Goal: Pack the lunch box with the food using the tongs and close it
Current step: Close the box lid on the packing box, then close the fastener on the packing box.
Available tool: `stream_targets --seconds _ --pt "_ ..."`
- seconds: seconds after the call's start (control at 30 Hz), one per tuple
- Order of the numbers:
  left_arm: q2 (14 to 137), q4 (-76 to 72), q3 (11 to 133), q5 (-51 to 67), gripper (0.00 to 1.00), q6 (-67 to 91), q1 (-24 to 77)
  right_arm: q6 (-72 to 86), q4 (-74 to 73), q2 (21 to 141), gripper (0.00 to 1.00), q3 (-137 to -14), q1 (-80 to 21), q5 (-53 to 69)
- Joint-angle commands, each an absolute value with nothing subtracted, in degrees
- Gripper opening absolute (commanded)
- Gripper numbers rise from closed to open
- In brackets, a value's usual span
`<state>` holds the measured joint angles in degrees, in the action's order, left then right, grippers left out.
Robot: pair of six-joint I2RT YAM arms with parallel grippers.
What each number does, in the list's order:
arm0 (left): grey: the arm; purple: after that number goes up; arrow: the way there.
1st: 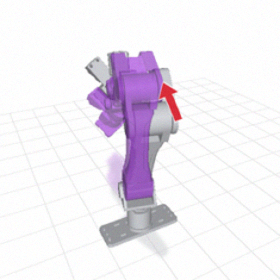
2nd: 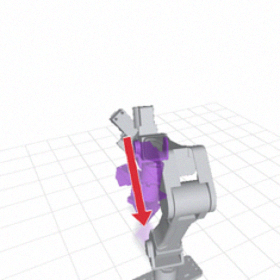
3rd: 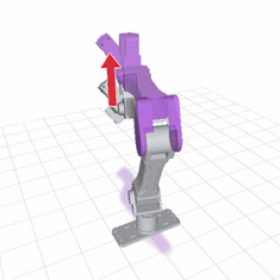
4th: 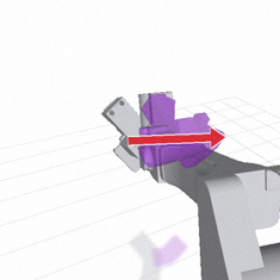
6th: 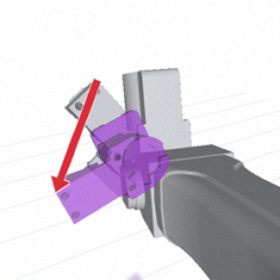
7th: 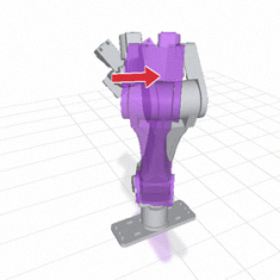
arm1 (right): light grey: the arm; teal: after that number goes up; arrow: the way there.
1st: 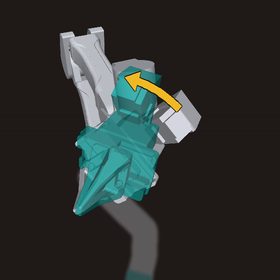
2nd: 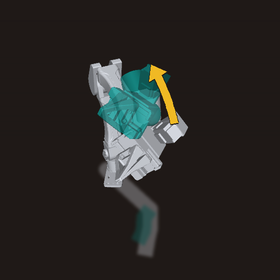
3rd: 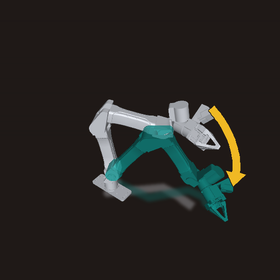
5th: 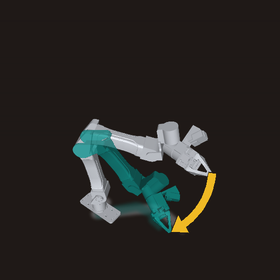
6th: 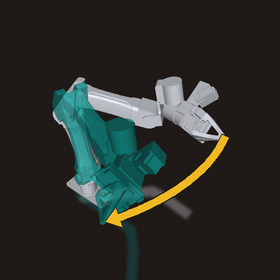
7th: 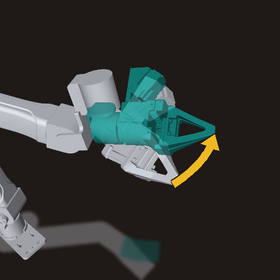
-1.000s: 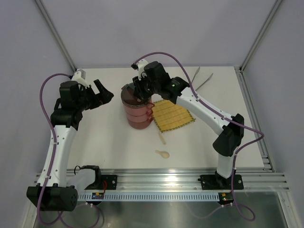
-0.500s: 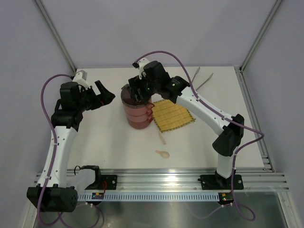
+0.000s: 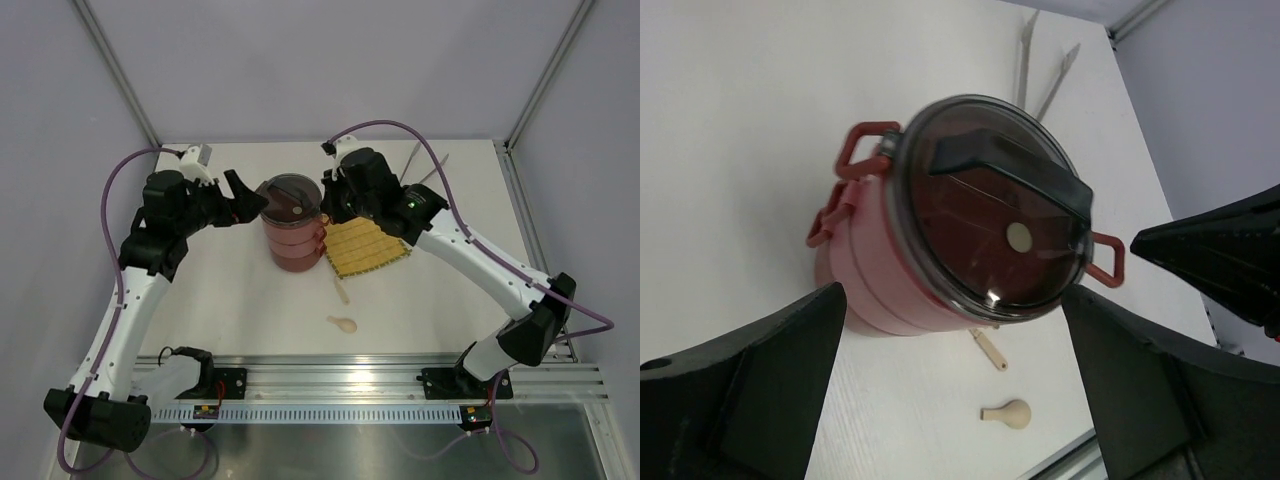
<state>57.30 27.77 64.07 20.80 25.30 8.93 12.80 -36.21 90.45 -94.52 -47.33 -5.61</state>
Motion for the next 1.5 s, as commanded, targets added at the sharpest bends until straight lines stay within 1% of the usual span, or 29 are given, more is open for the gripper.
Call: stream_targets --seconds 0.0,0.2,0.5,0.77,0.9,1.1,1.23,1.47 --pt "59.58 23.38 66.0 19.69 0.89 25.4 12.03 16.87 -32.34 86.57 0.0 -90.98 -47.46 -5.99" --pt "62.75 23.38 67.94 18.9 0.88 25.4 14.32 18.28 -31.2 85.7 0.0 -86.93 -47.46 -4.57" --pt "63.19 24.43 69.34 18.28 0.88 24.7 14.59 18.28 -31.12 87.45 0.0 -85.78 -47.37 -4.4" --pt "63.11 25.4 72.59 18.46 0.89 24.52 14.68 16.79 -29.35 90.61 0.0 -85.34 -47.37 -5.62" --pt "64.07 25.22 75.14 18.9 0.89 24.87 14.68 16.61 -29.53 91.32 0.0 -85.6 -47.37 -3.87" --pt "67.93 24.44 79.53 20.57 0.89 24.52 15.99 16.35 -29.97 85.62 0.0 -85.34 -47.37 -6.14" --pt "70.75 21.9 80.33 21.71 0.89 26.01 16.96 16.26 -29.62 81.66 0.0 -84.46 -47.37 -7.56" --pt "74.53 17.58 80.86 22.5 0.89 26.54 20.56 16.43 -30.5 82.53 0.0 -82.27 -47.37 -9.14"
